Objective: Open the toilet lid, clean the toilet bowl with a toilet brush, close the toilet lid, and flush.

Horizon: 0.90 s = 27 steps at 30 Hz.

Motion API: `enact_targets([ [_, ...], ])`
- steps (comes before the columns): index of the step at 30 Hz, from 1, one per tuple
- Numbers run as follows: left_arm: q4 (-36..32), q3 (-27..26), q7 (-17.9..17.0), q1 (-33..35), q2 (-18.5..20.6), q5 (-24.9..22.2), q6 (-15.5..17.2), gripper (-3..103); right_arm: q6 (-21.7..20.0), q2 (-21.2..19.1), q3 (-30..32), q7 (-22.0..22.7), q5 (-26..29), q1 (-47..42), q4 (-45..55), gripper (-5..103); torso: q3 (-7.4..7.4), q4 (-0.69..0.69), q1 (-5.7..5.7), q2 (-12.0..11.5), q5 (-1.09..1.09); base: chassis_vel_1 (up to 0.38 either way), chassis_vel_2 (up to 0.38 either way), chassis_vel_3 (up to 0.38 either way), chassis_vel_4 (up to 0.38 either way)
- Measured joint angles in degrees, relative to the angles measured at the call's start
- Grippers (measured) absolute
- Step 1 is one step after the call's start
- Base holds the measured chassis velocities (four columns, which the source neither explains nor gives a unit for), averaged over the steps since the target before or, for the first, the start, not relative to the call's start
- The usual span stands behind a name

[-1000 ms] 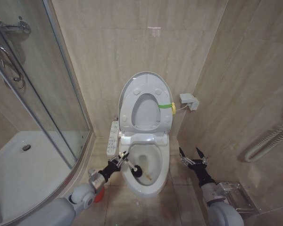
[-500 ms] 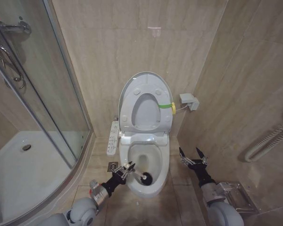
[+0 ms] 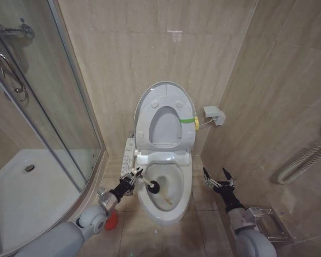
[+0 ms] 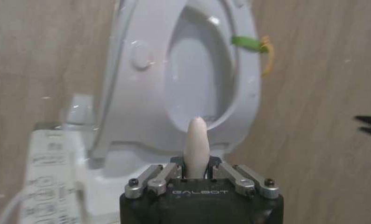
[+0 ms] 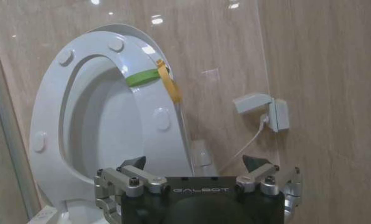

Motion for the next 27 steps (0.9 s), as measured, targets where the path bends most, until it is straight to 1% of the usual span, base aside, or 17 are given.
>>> enact_targets([
  [3, -0.9, 0.6, 0.2, 0.8, 0.0, 0.4, 0.0, 22, 0.0, 0.0, 0.0, 0.0, 0.0, 0.0, 0.0, 100, 0.00, 0.00, 0.00, 0.0, -0.01, 0.000, 0.000, 0.000, 0.000],
  [7, 0.8, 1.7, 1.0, 1.1, -1.2, 0.6, -0.2, 22, 0.0, 0.0, 0.0, 0.0, 0.0, 0.0, 0.0, 100, 0.00, 0.00, 0.00, 0.0, 0.00, 0.000, 0.000, 0.000, 0.000],
  [11, 5.9, 2.7, 2.1, -0.3, -3.4, 0.2, -0.4, 22, 0.0, 0.0, 0.0, 0.0, 0.0, 0.0, 0.0, 100, 0.00, 0.00, 0.00, 0.0, -0.01, 0.000, 0.000, 0.000, 0.000],
  [12, 5.9, 2.7, 2.1, -0.3, -3.4, 0.2, -0.4, 22, 0.0, 0.0, 0.0, 0.0, 0.0, 0.0, 0.0, 100, 0.00, 0.00, 0.00, 0.0, -0.01, 0.000, 0.000, 0.000, 0.000],
  [15, 11.7, 3.1, 2.7, -3.2, -4.9, -0.5, -0.7, 22, 0.0, 0.0, 0.0, 0.0, 0.0, 0.0, 0.0, 100, 0.00, -0.01, 0.00, 0.0, -0.01, 0.000, 0.000, 0.000, 0.000],
  [16, 11.7, 3.1, 2.7, -3.2, -4.9, -0.5, -0.7, 22, 0.0, 0.0, 0.0, 0.0, 0.0, 0.0, 0.0, 100, 0.00, -0.01, 0.00, 0.0, -0.01, 0.000, 0.000, 0.000, 0.000],
  [18, 14.9, 3.0, 3.3, -5.1, -5.6, -0.5, -1.5, 22, 0.0, 0.0, 0.0, 0.0, 0.0, 0.0, 0.0, 100, 0.00, -0.01, 0.00, 0.0, -0.02, 0.000, 0.000, 0.000, 0.000],
  [19, 15.3, 3.0, 3.4, -5.6, -5.6, -0.6, -1.6, 22, 0.0, 0.0, 0.0, 0.0, 0.0, 0.0, 0.0, 100, 0.00, -0.01, 0.00, 0.0, -0.01, 0.000, 0.000, 0.000, 0.000],
  [22, 14.2, 2.9, 3.4, -5.8, -5.3, -1.0, -1.7, 22, 0.0, 0.0, 0.0, 0.0, 0.0, 0.0, 0.0, 100, 0.00, -0.01, 0.00, 0.0, -0.01, 0.000, 0.000, 0.000, 0.000],
  [25, 8.6, 3.0, 3.1, -4.4, -4.1, -0.2, -1.8, 22, 0.0, 0.0, 0.0, 0.0, 0.0, 0.0, 0.0, 100, 0.00, -0.01, 0.00, 0.0, -0.01, 0.000, 0.000, 0.000, 0.000],
  [26, 8.6, 3.0, 3.1, -4.4, -4.1, -0.2, -1.8, 22, 0.0, 0.0, 0.0, 0.0, 0.0, 0.0, 0.0, 100, 0.00, -0.01, 0.00, 0.0, -0.01, 0.000, 0.000, 0.000, 0.000],
  [27, 7.0, 3.1, 2.8, -3.7, -3.8, 0.1, -1.8, 22, 0.0, 0.0, 0.0, 0.0, 0.0, 0.0, 0.0, 100, 0.00, -0.01, 0.00, 0.0, 0.00, 0.000, 0.000, 0.000, 0.000],
])
